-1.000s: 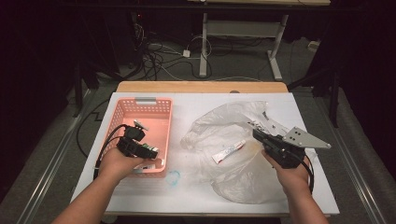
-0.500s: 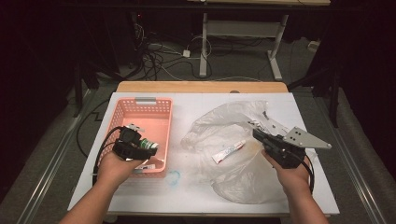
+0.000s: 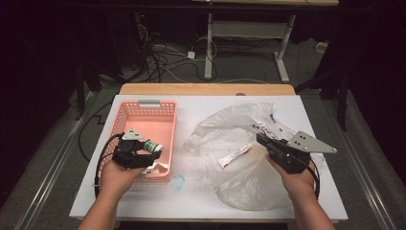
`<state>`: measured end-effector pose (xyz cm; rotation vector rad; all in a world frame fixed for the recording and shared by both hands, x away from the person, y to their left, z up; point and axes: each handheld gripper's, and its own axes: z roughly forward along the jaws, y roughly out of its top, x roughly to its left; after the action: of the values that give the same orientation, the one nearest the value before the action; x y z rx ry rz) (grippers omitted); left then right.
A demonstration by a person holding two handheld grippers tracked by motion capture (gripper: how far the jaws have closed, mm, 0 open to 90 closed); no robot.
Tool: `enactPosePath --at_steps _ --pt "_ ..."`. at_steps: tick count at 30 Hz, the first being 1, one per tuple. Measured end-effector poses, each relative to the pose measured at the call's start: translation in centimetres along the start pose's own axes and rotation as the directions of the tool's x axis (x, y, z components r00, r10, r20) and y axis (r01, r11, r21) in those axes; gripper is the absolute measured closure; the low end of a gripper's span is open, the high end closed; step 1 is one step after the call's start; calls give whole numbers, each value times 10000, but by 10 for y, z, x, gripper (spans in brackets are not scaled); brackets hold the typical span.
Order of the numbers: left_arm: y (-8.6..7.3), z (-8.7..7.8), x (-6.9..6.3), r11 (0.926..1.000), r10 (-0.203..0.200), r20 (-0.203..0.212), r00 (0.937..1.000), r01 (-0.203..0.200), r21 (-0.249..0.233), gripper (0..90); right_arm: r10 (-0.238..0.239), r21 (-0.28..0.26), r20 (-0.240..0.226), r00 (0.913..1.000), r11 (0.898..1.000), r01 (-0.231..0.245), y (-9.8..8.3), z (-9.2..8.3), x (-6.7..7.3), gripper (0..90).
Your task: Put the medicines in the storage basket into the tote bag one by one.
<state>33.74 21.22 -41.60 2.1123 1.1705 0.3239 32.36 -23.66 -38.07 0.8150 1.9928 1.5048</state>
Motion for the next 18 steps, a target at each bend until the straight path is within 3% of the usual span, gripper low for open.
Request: enactPosePath --at_steps 2,5,8,18 --pt "-2 -1 -2 9997 -3 -97 10000 1 -231 352 -41 -20 -3 10000 10000 41 1 0 1 900" --pt "-8 -4 -2 9960 -352 248 9991 371 -812 352 -92 -55 -25 10000 9999 92 2 -1 3 900" --pt "-11 -4 -3 9951 -349 255 9991 372 -918 352 -138 -62 20 9999 9999 138 2 -1 3 900" --pt "-20 -15 -4 9755 -581 582 9966 691 -2090 352 -91 -233 52 9999 9997 92 5 -5 0 900"
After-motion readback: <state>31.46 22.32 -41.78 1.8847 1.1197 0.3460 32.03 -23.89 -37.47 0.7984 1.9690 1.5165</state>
